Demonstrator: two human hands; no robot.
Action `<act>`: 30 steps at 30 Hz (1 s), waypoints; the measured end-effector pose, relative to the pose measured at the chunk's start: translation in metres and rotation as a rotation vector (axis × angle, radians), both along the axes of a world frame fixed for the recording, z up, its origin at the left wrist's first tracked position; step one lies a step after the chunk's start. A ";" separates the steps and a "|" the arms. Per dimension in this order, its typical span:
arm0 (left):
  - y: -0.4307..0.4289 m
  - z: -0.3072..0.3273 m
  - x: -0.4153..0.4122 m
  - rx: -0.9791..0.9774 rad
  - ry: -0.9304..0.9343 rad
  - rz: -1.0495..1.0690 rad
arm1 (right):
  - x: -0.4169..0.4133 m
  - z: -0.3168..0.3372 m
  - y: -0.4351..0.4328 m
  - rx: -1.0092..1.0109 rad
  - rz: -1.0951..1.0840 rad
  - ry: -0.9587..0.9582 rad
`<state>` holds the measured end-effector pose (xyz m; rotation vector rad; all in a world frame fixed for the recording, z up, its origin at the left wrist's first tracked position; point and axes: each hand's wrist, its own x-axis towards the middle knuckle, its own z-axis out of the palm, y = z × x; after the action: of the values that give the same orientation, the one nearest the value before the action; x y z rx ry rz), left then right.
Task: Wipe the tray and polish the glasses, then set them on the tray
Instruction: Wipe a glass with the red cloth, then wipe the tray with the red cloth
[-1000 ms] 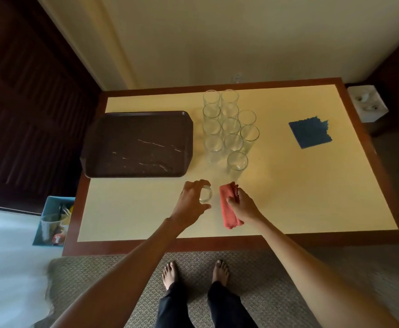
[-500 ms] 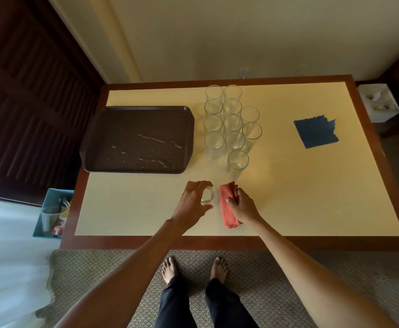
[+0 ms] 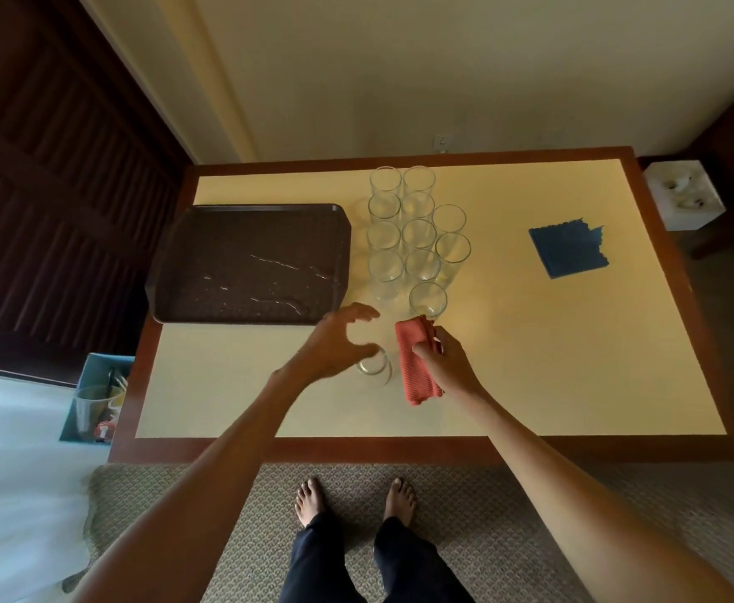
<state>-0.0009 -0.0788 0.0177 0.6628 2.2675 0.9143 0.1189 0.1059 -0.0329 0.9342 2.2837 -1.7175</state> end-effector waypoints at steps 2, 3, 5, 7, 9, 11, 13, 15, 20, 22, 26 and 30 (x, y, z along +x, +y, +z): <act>0.007 0.026 -0.009 0.076 -0.038 0.126 | -0.010 0.021 -0.001 -0.025 -0.022 0.071; 0.011 0.037 -0.013 0.107 -0.056 0.177 | -0.017 0.031 -0.003 -0.041 -0.021 0.100; 0.016 0.059 -0.020 0.173 -0.089 0.254 | -0.033 0.056 -0.008 -0.061 0.016 0.160; 0.017 0.076 -0.028 0.227 -0.179 0.330 | -0.051 0.077 -0.015 -0.062 0.069 0.228; 0.012 0.091 -0.036 0.256 -0.223 0.394 | -0.068 0.098 -0.024 -0.047 0.141 0.299; 0.004 0.101 -0.046 0.281 -0.218 0.456 | -0.085 0.114 -0.034 -0.058 0.204 0.313; -0.010 0.112 -0.055 0.314 -0.179 0.495 | -0.101 0.127 -0.045 -0.115 0.244 0.299; -0.030 0.122 -0.064 0.363 -0.145 0.522 | -0.117 0.139 -0.058 -0.182 0.266 0.290; -0.066 0.135 -0.081 0.430 -0.176 0.514 | -0.144 0.159 -0.088 -0.273 0.223 0.273; -0.083 0.139 -0.094 0.465 -0.230 0.515 | -0.156 0.163 -0.101 -0.236 0.224 0.310; -0.114 0.143 -0.124 0.450 -0.259 0.548 | -0.184 0.162 -0.121 -0.209 0.136 0.350; -0.144 0.139 -0.160 0.370 -0.224 0.555 | -0.216 0.165 -0.147 -0.145 0.140 0.366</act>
<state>-0.1613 -0.2227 0.1568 0.0510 2.1237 1.6091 -0.0973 -0.0412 0.1317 0.4498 2.3209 -2.0986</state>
